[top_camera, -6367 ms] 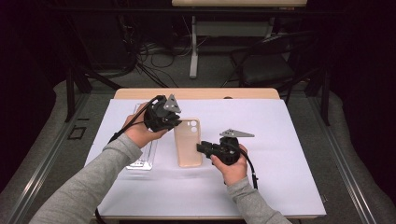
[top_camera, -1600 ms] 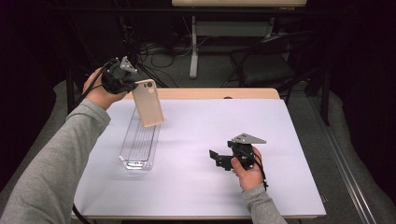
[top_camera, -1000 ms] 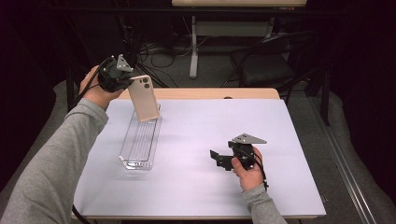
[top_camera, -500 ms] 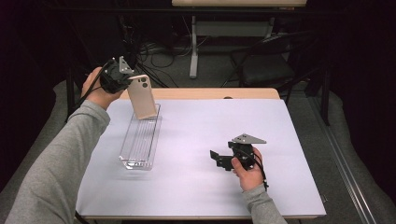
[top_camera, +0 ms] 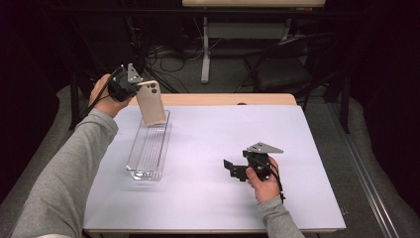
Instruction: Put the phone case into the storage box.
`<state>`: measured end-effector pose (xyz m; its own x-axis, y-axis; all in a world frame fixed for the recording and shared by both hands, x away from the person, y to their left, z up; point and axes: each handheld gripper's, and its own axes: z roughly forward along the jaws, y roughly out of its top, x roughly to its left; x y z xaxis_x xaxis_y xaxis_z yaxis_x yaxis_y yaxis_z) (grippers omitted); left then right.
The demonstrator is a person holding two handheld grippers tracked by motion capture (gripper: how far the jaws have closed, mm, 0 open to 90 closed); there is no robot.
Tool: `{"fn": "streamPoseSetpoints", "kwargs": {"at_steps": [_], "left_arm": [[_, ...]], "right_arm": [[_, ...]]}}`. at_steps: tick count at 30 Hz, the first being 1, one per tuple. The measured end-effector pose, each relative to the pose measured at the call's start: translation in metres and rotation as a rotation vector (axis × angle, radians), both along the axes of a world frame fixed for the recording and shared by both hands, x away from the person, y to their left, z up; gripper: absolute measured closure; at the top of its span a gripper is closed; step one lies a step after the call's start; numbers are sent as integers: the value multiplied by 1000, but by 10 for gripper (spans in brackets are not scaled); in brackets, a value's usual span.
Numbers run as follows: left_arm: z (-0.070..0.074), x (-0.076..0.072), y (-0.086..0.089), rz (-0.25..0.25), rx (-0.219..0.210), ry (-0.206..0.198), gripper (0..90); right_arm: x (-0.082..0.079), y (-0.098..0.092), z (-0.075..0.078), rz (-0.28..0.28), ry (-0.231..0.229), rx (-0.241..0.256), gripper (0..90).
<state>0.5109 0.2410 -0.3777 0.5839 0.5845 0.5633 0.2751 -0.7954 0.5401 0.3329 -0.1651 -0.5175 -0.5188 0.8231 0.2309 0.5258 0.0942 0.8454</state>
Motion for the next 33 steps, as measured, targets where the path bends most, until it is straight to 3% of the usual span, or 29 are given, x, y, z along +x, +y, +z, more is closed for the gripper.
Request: {"fn": "streamPoseSetpoints", "kwargs": {"at_steps": [6, 23, 33], "left_arm": [[-8, 2, -1, -12, 21, -34, 802], [-21, 4, -6, -70, 47, -81, 803], [-33, 6, -3, -47, 55, -90, 804]], "right_arm": [[-1, -3, -2, -10, 3, -1, 143], [-2, -5, -4, -22, 9, -11, 143], [-3, -6, -5, -22, 13, -11, 143]]}}
